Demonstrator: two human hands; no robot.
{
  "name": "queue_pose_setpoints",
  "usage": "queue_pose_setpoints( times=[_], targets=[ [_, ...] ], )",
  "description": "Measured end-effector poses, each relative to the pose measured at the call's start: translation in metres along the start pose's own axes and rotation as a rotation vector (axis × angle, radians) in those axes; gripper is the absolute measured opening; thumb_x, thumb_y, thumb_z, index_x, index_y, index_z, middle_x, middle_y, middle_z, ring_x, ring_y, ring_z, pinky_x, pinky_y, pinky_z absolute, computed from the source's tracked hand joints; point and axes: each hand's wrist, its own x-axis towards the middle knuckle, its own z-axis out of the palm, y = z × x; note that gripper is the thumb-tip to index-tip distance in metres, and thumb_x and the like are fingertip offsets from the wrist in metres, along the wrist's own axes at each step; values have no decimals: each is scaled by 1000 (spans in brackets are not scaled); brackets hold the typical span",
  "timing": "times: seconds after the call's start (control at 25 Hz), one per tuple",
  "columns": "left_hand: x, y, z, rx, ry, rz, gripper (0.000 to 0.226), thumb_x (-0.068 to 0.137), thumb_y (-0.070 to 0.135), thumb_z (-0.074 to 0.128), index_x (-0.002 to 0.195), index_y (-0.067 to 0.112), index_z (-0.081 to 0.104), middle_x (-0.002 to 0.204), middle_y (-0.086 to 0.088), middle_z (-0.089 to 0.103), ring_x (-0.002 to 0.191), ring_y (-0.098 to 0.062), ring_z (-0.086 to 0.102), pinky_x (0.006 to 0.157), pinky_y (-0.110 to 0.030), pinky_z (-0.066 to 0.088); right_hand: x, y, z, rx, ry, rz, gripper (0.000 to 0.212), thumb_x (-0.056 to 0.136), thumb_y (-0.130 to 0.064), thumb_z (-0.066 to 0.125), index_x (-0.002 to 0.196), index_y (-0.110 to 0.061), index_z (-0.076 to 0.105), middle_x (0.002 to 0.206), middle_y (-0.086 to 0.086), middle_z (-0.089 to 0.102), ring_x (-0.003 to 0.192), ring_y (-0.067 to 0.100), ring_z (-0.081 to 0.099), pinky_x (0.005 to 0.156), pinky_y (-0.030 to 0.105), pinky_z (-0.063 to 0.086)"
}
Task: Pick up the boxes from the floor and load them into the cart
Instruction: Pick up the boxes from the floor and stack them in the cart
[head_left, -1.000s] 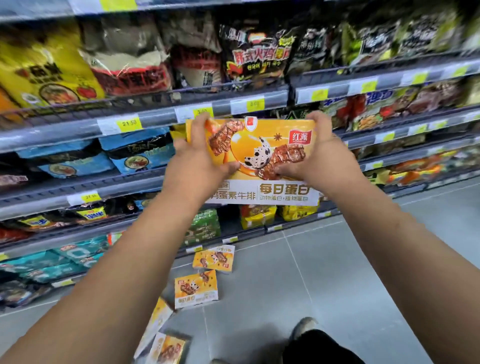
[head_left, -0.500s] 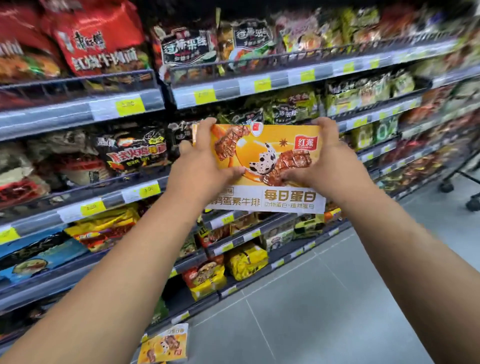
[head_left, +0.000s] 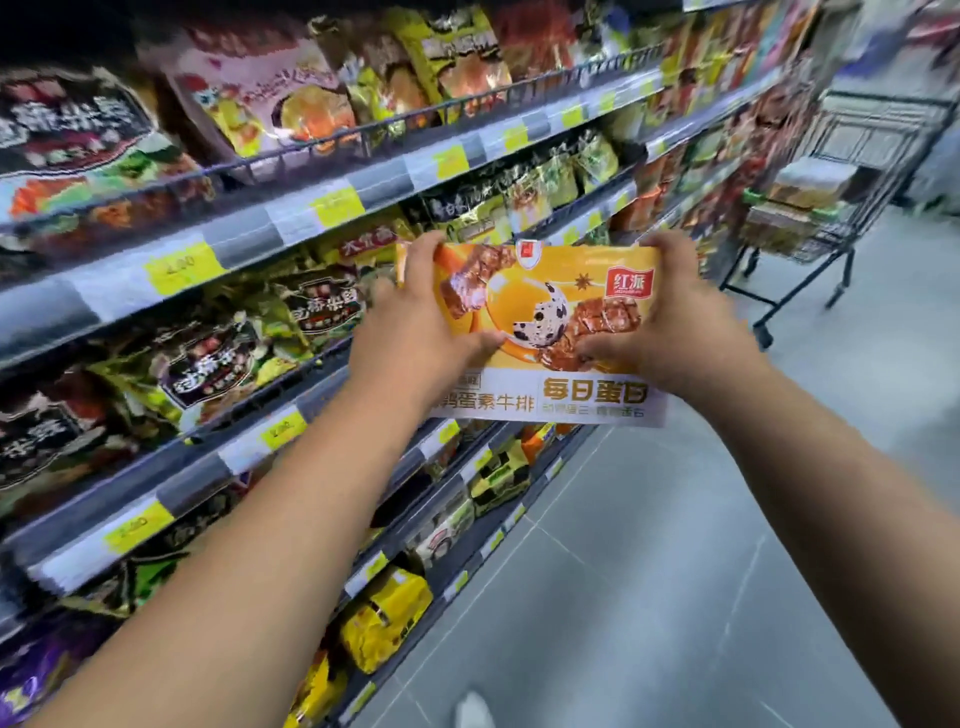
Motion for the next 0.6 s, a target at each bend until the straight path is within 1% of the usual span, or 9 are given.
queue_pose_setpoints(
  times=[0.08,0.12,0.24,0.32,0.44,0.52,0.6],
  targets=[
    [39,7,27,-8,-35,54,100,69,57,77,145,42,14,131,-16,43,110,-37,55,89,-41,45,29,17,1,-2,40,41,100,59,-45,88,136,-31,26,103,-3,55,85,22,54,71,31,40],
    [60,12,42,-26,-49,79,100,69,56,78,145,42,15,131,-16,43,109,-37,55,88,-40,45,45,26,2,-2,70,63,100,58,-45,88,135,-31,27,105,-2,57,88,23,56,71,31,39],
    [117,35,80,-105,-132,147,101,66,54,81,144,43,17,131,-14,43,107,-37,56,89,-42,47,87,55,-2,-39,129,155,100,57,-46,88,134,-32,25,114,4,61,99,28,59,74,33,41],
    [149,53,105,-113,-190,202,100,66,55,81,143,43,18,129,-15,45,107,-37,56,88,-41,47,111,72,-10,-66,170,219,100,57,-46,88,134,-32,25,115,5,61,103,29,58,76,35,43],
    [192,84,139,-105,-243,275,99,67,55,80,143,42,18,126,-16,46,105,-38,57,85,-39,47,143,99,-19,-91,236,301,98,59,-44,87,134,-31,26,112,6,62,104,31,57,78,38,45],
    [220,107,161,-111,-270,313,99,67,55,80,143,41,19,126,-16,46,104,-36,57,82,-36,45,166,120,-25,-103,263,344,98,58,-46,87,133,-32,26,111,8,63,104,32,58,78,38,44],
    [247,128,189,-136,-276,338,99,66,54,81,142,42,19,126,-16,46,103,-36,58,84,-38,47,193,147,-33,-113,294,369,98,57,-49,87,132,-32,25,111,9,63,103,33,59,77,37,43]
  ],
)
